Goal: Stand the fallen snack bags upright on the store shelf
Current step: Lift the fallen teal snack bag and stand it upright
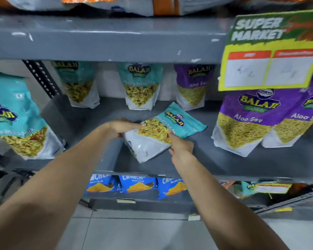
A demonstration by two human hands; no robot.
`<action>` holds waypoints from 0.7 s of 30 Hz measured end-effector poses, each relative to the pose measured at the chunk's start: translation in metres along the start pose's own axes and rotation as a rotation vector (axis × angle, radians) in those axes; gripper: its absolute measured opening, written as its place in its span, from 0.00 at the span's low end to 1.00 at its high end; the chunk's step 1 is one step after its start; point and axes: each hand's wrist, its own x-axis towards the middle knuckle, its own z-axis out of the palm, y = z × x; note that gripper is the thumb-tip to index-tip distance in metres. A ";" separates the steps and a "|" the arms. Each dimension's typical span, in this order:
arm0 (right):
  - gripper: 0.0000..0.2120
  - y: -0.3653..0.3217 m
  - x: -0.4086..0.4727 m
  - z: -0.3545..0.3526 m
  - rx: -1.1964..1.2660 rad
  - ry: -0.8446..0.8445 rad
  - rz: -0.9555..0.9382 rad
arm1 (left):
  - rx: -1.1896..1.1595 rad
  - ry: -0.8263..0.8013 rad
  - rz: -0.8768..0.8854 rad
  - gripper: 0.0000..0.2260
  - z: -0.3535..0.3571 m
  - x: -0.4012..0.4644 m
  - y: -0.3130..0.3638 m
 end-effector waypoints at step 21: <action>0.15 0.004 -0.076 -0.046 0.119 -0.541 -0.552 | -0.563 0.329 0.546 0.15 0.037 -0.114 -0.076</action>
